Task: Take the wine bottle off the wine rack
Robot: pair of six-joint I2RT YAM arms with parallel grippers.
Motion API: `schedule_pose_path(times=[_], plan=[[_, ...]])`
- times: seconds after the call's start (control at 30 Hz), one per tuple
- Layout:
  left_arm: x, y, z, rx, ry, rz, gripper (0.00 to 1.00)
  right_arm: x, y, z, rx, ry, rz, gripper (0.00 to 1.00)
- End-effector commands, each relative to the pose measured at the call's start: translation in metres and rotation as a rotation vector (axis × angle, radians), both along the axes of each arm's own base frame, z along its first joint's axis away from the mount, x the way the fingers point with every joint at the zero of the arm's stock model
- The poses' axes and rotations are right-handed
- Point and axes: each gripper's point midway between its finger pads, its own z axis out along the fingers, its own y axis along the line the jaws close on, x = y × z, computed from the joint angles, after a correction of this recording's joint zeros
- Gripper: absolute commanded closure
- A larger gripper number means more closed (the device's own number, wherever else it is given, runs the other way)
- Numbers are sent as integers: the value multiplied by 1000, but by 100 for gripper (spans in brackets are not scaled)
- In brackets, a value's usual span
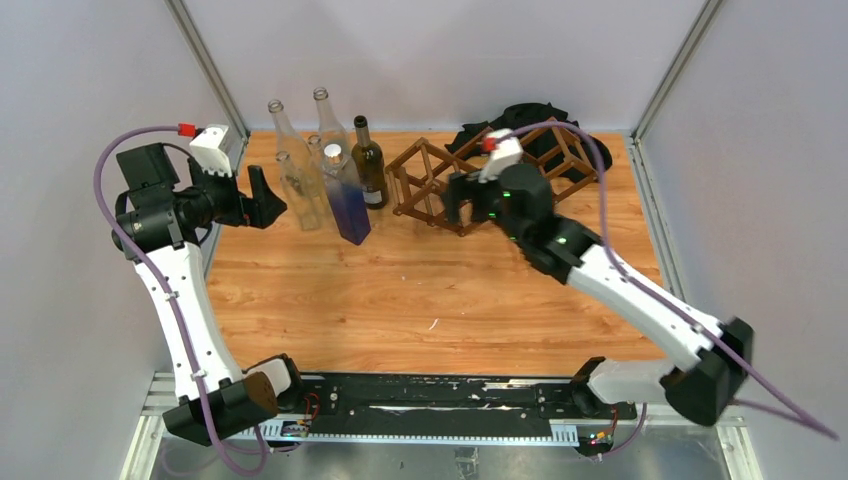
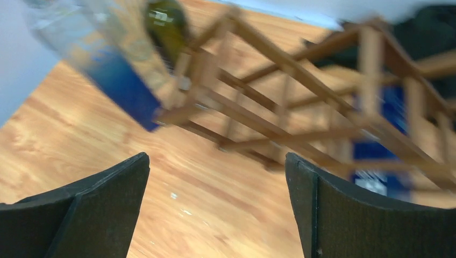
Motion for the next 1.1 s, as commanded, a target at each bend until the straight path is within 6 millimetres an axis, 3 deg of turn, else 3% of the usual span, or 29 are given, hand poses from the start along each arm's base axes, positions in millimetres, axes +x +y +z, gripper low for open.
schedule_pose_path(times=[0.0, 0.07, 0.17, 0.43, 0.73, 0.8, 1.07], plan=[[1, -3, -5, -33, 15, -15, 0, -19, -95, -60, -51, 241, -182, 0], [1, -2, -7, -32, 19, -14, 0, -24, -130, -72, -27, 278, -264, 0], [1, -2, -6, -30, 17, -17, 0, -23, -163, -84, -18, 304, -357, 0], [0, -3, -9, -32, 21, -19, 0, -6, -212, -130, 42, 441, -516, 0], [0, -3, -7, -31, 16, -23, 0, 30, -225, -170, 92, 524, -566, 0], [1, -2, -8, -24, 17, -22, 0, 38, -220, -174, 143, 522, -526, 0], [4, -4, -8, -43, 23, -33, 0, 48, -214, -214, 146, 598, -477, 0]])
